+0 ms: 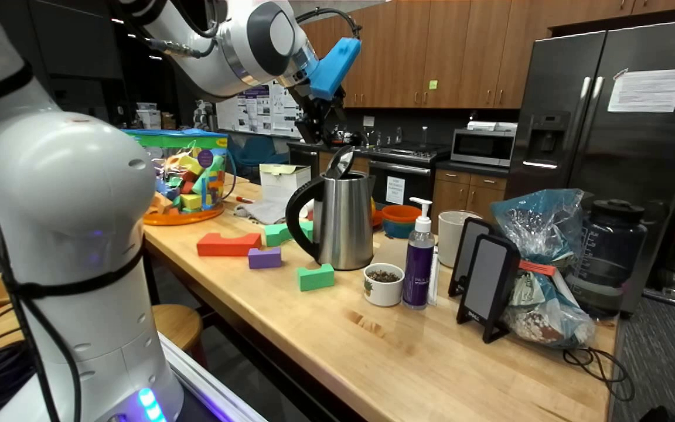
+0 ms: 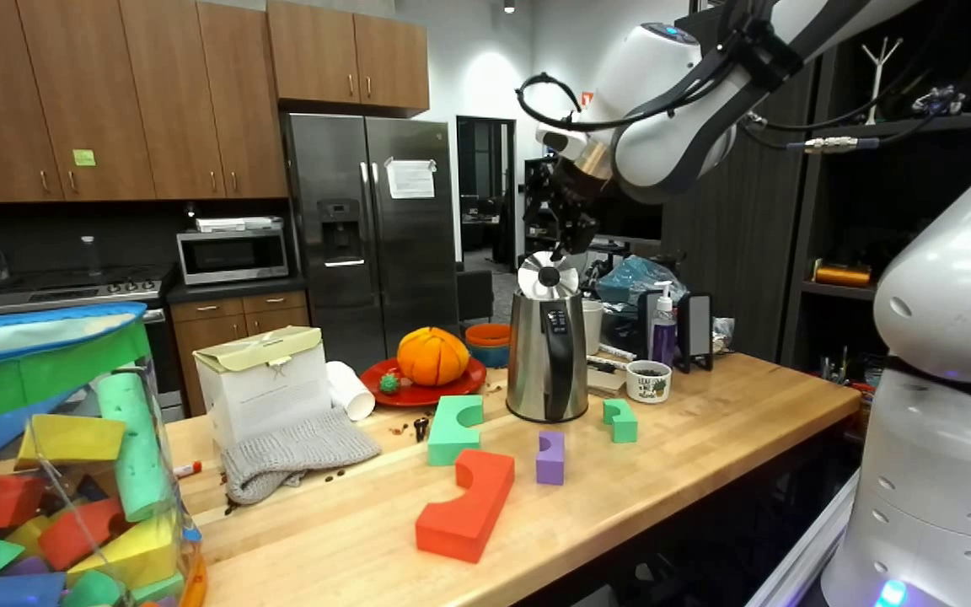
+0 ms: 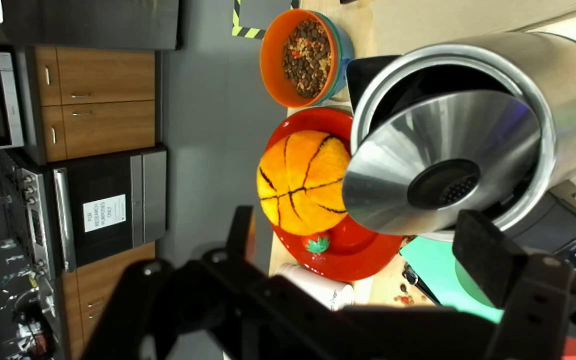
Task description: Open the lid of the kettle by pressing on the button at the center, push the kettle slightly forward and then close the lid
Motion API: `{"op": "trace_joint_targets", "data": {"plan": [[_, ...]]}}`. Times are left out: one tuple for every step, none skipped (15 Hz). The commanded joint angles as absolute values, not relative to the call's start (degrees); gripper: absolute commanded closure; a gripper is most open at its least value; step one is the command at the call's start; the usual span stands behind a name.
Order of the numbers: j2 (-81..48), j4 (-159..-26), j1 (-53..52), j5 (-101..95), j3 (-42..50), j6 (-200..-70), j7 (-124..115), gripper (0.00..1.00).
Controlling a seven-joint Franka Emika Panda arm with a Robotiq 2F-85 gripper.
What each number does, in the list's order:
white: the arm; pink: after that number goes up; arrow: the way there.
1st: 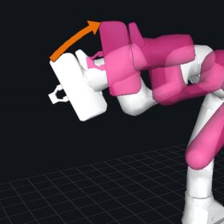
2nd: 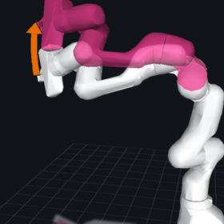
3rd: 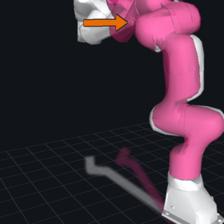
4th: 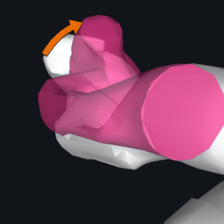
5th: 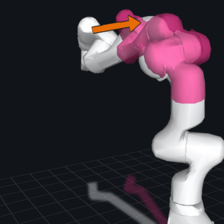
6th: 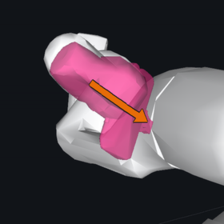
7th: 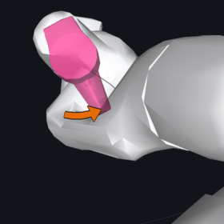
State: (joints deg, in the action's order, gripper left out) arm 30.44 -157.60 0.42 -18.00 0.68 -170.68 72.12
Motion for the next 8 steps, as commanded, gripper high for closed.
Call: {"op": "trace_joint_targets", "data": {"plan": [[30.35,-157.44,-0.29,-19.54,1.49,-170.47,70.89,0.0],[30.32,-157.44,-0.3,-19.53,1.51,-170.5,70.89,0.0],[30.32,-157.44,-0.29,-19.53,1.52,-170.52,70.89,0.0],[29.86,-156.8,-1.98,-18.4,2.91,-169.43,71.71,0.0],[29.72,-156.48,-2.64,-17.98,3.47,-168.92,71.93,0.0],[29.56,-156.1,-3.75,-17.46,4.4,-168.29,72.41,0.0],[29.46,-155.67,-4.7,-17.11,5.19,-167.69,72.76,0.0],[29.44,-155.41,-4.76,-17.18,5.26,-167.51,72.31,0.0]]}}
